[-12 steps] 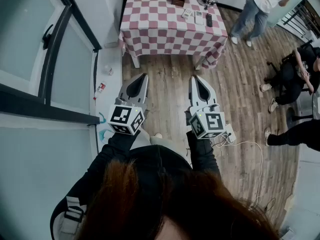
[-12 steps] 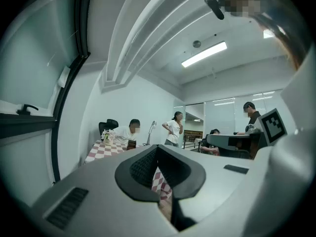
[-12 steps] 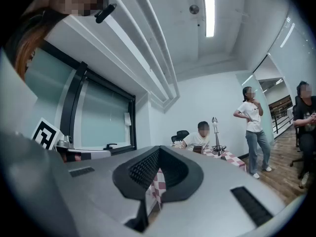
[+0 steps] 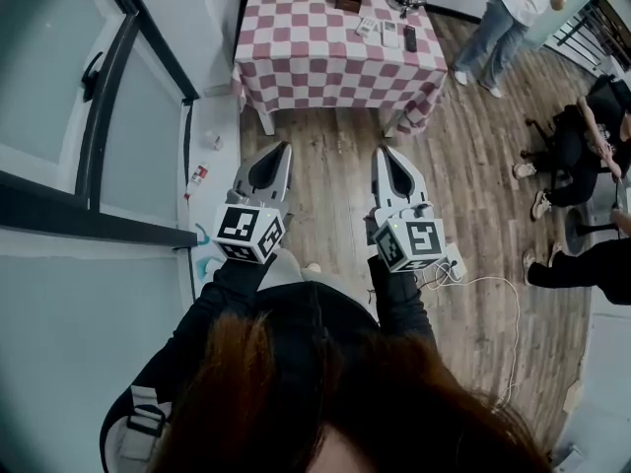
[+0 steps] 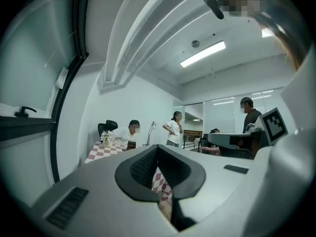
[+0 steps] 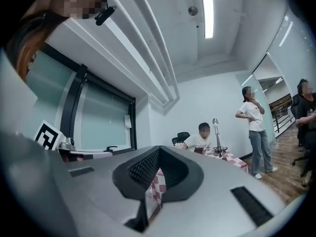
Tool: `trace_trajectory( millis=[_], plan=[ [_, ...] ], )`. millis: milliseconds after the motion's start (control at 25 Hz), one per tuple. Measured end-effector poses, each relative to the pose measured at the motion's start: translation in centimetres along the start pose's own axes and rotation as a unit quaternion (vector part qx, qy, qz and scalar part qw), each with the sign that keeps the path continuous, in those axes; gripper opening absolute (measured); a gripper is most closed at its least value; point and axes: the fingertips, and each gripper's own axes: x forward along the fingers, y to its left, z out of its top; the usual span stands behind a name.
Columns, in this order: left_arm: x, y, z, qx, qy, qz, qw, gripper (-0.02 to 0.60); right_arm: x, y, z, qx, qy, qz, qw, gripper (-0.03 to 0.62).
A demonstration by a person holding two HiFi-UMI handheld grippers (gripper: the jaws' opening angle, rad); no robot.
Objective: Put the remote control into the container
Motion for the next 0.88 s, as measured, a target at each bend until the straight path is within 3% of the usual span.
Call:
trace_trajectory(
  millis=[440, 880],
  plan=[
    [3.4, 1.1, -0.2, -0.003, 0.0, -0.013, 0.9999, -0.002, 2.5, -2.2, -0.1, 0.008, 0.0, -0.029, 1.0, 0.018],
    [11.7, 5.3, 0.6, -0.003, 0.003, -0.025, 0.9997, -0.002, 9.7, -5.9, 0.1, 0.008, 0.004, -0.048, 0.999, 0.018]
  ],
)
